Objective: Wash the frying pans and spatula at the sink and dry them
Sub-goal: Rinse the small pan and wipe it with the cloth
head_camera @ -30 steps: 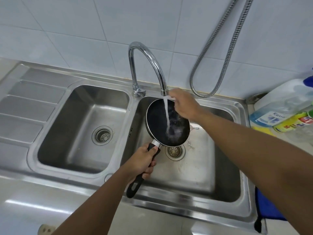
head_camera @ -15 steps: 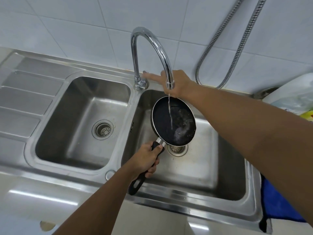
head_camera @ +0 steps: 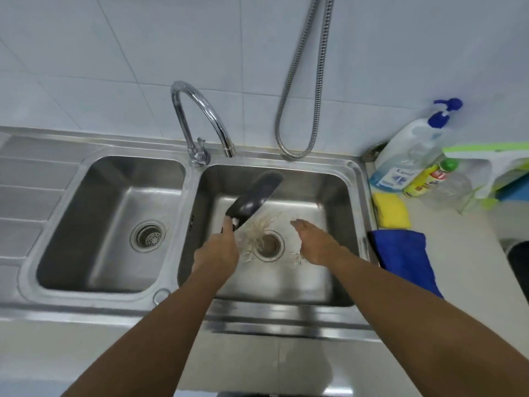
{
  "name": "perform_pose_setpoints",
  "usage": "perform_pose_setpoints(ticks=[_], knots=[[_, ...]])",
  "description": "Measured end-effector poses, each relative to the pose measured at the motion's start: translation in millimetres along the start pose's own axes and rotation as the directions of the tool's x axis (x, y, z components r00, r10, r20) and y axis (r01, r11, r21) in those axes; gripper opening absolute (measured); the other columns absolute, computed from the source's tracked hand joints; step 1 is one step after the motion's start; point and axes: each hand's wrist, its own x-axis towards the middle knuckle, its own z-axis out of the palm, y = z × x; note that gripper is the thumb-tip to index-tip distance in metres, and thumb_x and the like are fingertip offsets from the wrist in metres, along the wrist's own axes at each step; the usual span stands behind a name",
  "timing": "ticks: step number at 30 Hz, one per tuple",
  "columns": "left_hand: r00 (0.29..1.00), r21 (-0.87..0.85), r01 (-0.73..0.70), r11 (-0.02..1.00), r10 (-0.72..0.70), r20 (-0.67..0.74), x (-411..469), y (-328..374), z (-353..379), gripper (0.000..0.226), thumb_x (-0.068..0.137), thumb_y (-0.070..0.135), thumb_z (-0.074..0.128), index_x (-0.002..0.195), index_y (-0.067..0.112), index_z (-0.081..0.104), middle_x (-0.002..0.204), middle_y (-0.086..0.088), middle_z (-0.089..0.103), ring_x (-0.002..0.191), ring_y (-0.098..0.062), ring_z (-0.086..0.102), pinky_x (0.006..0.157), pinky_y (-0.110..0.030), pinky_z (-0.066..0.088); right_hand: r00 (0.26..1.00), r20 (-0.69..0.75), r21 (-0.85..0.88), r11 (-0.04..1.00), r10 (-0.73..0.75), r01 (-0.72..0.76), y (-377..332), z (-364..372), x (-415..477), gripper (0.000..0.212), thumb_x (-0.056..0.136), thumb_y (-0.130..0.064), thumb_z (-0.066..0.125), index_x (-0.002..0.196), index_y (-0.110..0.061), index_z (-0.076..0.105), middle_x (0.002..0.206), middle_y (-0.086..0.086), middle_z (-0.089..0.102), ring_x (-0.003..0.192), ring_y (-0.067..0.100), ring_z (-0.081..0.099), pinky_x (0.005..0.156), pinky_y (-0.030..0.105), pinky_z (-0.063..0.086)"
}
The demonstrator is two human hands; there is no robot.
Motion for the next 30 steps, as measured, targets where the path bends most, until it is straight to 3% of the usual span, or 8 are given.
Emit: perform_pose_setpoints(ticks=[5,11,13,16,18,20,24,30], knots=[[0.985,0.232,-0.078,0.970,0.111,-0.132,-19,19,0,0.066,0.104,0.012,0.040,0.162,0.022,0.010,0.116,-0.016,0.067,0.099,-0.036,0.070,0.082,-0.048,0.052,0.993,0.115,0.011,0.999,0.030,-0.032,19,14,-39,0.079,0.091,0.001,0.051,0.160,-0.021,0.021,0.168,0.003,0.016,0.152,0.024,0.023,0.123,0.040,0.025],[0.999,-0.143,-0.005,0.990,0.000,-0.037,-31,56,6,0.022,0.107,0.019,0.040,0.127,0.011,0.041,0.120,-0.020,0.061,0.106,-0.040,0.063,0.085,-0.049,0.053,0.982,-0.159,0.195,0.979,0.097,-0.065,64,-5,-79,0.068,0.093,0.000,0.050,0.155,-0.022,0.031,0.166,0.001,0.022,0.149,0.024,0.030,0.117,0.042,0.035],[0.999,-0.272,0.042,0.961,-0.032,0.044,-32,65,9,0.022,0.108,0.025,0.041,0.125,0.011,0.042,0.116,-0.018,0.060,0.093,-0.036,0.065,0.063,-0.042,0.056,0.915,-0.323,0.181,0.965,0.242,-0.192,80,-11,-93,0.066,0.093,-0.003,0.053,0.154,-0.017,0.030,0.162,0.005,0.028,0.144,0.028,0.037,0.111,0.043,0.041],[0.989,-0.438,0.103,0.893,-0.048,0.137,-37,76,16,0.027,0.109,0.032,0.040,0.120,0.008,0.047,0.099,-0.015,0.060,0.065,-0.025,0.061,0.044,-0.030,0.048,0.771,-0.491,0.063,0.899,0.406,-0.433,110,-8,-111,0.063,0.096,-0.033,0.053,0.150,-0.010,0.032,0.153,0.019,0.036,0.138,0.041,0.038,0.112,0.051,0.038],[0.985,-0.526,0.129,0.840,-0.047,0.167,-41,81,24,0.028,0.108,0.031,0.040,0.119,0.008,0.052,0.090,-0.012,0.059,0.057,-0.021,0.054,0.041,-0.027,0.044,0.768,-0.334,0.010,0.816,0.547,-0.577,130,6,-121,0.087,0.096,-0.060,0.039,0.160,-0.012,0.005,0.166,0.023,0.007,0.150,0.047,0.012,0.119,0.060,0.016],[0.981,-0.542,0.143,0.828,-0.045,0.191,-43,84,31,0.026,0.108,0.030,0.040,0.119,0.010,0.053,0.087,-0.009,0.056,0.054,-0.019,0.049,0.040,-0.025,0.040,0.773,-0.257,-0.050,0.791,0.580,-0.610,144,27,-127,0.093,0.095,-0.073,0.027,0.159,-0.018,-0.013,0.167,0.018,-0.010,0.150,0.049,0.007,0.117,0.062,0.017],[0.970,-0.522,0.154,0.839,-0.029,0.241,-48,90,38,0.024,0.108,0.032,0.042,0.119,0.014,0.053,0.084,-0.008,0.053,0.052,-0.018,0.045,0.039,-0.024,0.039,0.770,-0.488,-0.105,0.848,0.411,-0.519,131,46,-135,0.075,0.093,-0.043,0.064,0.156,-0.015,0.034,0.154,0.022,0.039,0.114,0.041,0.053,0.090,0.049,0.049],[0.958,-0.520,0.144,0.842,0.013,0.285,-54,104,39,0.018,0.109,0.032,0.043,0.112,0.018,0.054,0.080,-0.007,0.049,0.049,-0.015,0.040,0.038,-0.024,0.037,0.611,-0.707,0.356,0.926,0.354,-0.125,77,1,-111,0.061,0.086,-0.005,0.064,0.144,-0.018,0.048,0.129,0.011,0.054,0.104,0.028,0.053,0.075,0.038,0.053]])
